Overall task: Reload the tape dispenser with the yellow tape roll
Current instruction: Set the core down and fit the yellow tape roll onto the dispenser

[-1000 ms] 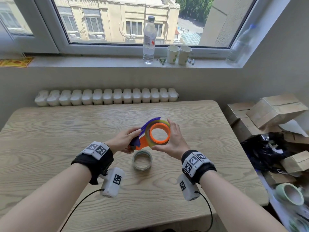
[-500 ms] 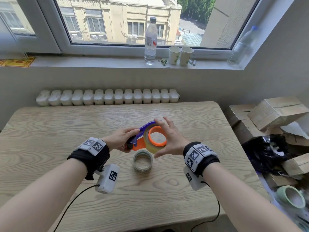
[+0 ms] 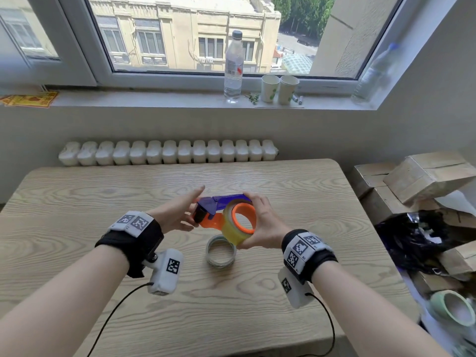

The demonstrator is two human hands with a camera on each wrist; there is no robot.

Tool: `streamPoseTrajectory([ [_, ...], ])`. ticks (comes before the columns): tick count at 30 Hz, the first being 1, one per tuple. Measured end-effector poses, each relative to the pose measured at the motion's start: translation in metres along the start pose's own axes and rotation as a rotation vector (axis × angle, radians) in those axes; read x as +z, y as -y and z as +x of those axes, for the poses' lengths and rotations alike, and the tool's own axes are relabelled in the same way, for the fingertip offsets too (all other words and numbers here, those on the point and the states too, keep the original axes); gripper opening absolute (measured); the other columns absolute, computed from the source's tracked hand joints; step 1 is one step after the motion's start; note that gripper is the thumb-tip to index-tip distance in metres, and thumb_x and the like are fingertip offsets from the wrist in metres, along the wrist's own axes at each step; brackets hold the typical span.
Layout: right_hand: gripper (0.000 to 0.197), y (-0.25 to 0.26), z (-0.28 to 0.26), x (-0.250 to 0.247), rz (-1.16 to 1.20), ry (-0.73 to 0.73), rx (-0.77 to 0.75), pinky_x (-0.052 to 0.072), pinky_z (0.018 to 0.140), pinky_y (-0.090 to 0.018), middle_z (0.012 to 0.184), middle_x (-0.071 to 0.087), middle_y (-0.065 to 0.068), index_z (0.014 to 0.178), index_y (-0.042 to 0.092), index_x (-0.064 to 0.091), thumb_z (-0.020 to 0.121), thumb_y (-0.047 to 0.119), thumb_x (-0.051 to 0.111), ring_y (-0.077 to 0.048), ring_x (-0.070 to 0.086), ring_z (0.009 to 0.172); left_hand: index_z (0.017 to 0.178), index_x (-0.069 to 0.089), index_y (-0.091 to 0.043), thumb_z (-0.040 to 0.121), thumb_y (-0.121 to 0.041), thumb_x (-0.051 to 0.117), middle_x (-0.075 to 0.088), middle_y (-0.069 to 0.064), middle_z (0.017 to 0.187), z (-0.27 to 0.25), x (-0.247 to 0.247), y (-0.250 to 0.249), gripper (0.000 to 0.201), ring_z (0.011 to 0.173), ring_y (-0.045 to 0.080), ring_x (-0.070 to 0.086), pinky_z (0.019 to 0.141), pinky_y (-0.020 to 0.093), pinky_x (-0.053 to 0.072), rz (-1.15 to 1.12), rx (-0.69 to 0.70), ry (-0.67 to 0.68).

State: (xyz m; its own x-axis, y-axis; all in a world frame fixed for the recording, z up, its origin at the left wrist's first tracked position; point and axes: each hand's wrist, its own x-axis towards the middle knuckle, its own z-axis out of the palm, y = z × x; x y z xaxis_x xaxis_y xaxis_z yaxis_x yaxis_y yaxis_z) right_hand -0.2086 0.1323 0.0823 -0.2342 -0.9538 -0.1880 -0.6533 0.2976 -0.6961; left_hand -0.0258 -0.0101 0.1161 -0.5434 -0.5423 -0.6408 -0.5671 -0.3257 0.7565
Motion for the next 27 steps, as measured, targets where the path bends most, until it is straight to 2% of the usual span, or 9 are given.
streamPoseTrajectory([
  [3, 0.119, 0.002, -0.002, 0.001, 0.121, -0.057, 0.048, 0.035, 0.097, -0.025, 0.131, 0.033, -0.004, 0.142, 0.026, 0.019, 0.046, 0.031, 0.090, -0.013, 0.038, 0.118, 0.095, 0.064, -0.012, 0.090, -0.063, 0.026, 0.064, 0.006, 0.077, 0.001, -0.002, 0.003, 0.064, 0.069, 0.021, 0.054, 0.067, 0.029, 0.044, -0.266, 0.027, 0.045],
  [8, 0.120, 0.006, -0.002, 0.003, 0.284, -0.071, 0.129, 0.039, 0.101, -0.033, 0.131, 0.037, -0.001, 0.141, 0.025, 0.022, 0.044, 0.037, 0.091, -0.014, 0.041, 0.118, 0.100, 0.064, -0.002, 0.090, -0.061, 0.031, 0.065, 0.015, 0.096, 0.000, 0.003, 0.003, 0.067, 0.092, 0.025, 0.062, 0.087, 0.034, 0.048, -0.451, 0.061, 0.086],
  [12, 0.120, 0.012, -0.001, 0.005, 0.464, -0.098, 0.218, 0.048, 0.097, -0.043, 0.131, 0.044, 0.000, 0.137, 0.032, 0.025, 0.037, 0.047, 0.089, -0.017, 0.051, 0.116, 0.112, 0.060, 0.001, 0.089, -0.058, 0.040, 0.068, 0.019, 0.112, -0.006, 0.012, 0.001, 0.067, 0.108, 0.029, 0.063, 0.096, 0.037, 0.048, -0.396, 0.019, 0.209],
  [15, 0.103, 0.018, -0.004, 0.001, 0.633, -0.071, 0.246, 0.057, 0.076, -0.037, 0.116, 0.049, 0.007, 0.137, 0.028, 0.026, 0.056, 0.026, 0.088, -0.016, 0.057, 0.105, 0.110, 0.064, -0.001, 0.090, -0.041, 0.049, 0.071, 0.015, 0.106, -0.011, 0.026, 0.001, 0.047, 0.098, 0.023, 0.069, 0.094, 0.034, 0.051, -0.296, 0.019, 0.286],
  [17, 0.096, 0.021, -0.006, -0.001, 0.694, -0.058, 0.252, 0.056, 0.065, -0.030, 0.108, 0.048, 0.011, 0.137, 0.026, 0.025, 0.062, 0.018, 0.085, -0.014, 0.058, 0.099, 0.107, 0.064, -0.003, 0.090, -0.030, 0.054, 0.072, 0.013, 0.099, -0.011, 0.034, 0.001, 0.034, 0.086, 0.018, 0.071, 0.087, 0.029, 0.054, -0.337, 0.040, 0.283],
  [19, 0.095, 0.023, -0.006, -0.001, 0.753, -0.054, 0.264, 0.057, 0.067, -0.034, 0.107, 0.049, 0.009, 0.138, 0.025, 0.025, 0.064, 0.015, 0.084, -0.016, 0.059, 0.099, 0.115, 0.061, -0.003, 0.090, -0.023, 0.055, 0.070, 0.016, 0.107, -0.012, 0.040, -0.001, 0.032, 0.094, 0.023, 0.069, 0.088, 0.029, 0.054, -0.401, 0.068, 0.291],
  [21, 0.095, 0.024, -0.005, -0.001, 0.790, -0.045, 0.275, 0.057, 0.078, -0.042, 0.109, 0.050, 0.007, 0.139, 0.025, 0.024, 0.064, 0.017, 0.083, -0.019, 0.060, 0.102, 0.122, 0.057, -0.002, 0.091, -0.018, 0.054, 0.065, 0.020, 0.120, -0.013, 0.042, -0.001, 0.035, 0.111, 0.031, 0.063, 0.095, 0.034, 0.051, -0.437, 0.097, 0.313],
  [23, 0.096, 0.024, -0.004, 0.000, 0.810, -0.024, 0.274, 0.054, 0.087, -0.048, 0.111, 0.052, 0.003, 0.139, 0.026, 0.023, 0.064, 0.020, 0.083, -0.022, 0.061, 0.103, 0.125, 0.054, -0.002, 0.092, -0.017, 0.052, 0.063, 0.021, 0.124, -0.014, 0.044, -0.003, 0.036, 0.118, 0.033, 0.058, 0.098, 0.036, 0.049, -0.453, 0.127, 0.326],
  [27, 0.090, 0.023, -0.005, -0.002, 0.875, 0.024, 0.252, 0.054, 0.086, -0.041, 0.115, 0.057, -0.007, 0.140, 0.024, 0.025, 0.069, 0.020, 0.079, -0.023, 0.063, 0.103, 0.125, 0.054, -0.004, 0.094, -0.018, 0.048, 0.063, 0.019, 0.124, -0.014, 0.047, -0.007, 0.034, 0.115, 0.032, 0.060, 0.096, 0.036, 0.051, -0.442, 0.192, 0.343],
])
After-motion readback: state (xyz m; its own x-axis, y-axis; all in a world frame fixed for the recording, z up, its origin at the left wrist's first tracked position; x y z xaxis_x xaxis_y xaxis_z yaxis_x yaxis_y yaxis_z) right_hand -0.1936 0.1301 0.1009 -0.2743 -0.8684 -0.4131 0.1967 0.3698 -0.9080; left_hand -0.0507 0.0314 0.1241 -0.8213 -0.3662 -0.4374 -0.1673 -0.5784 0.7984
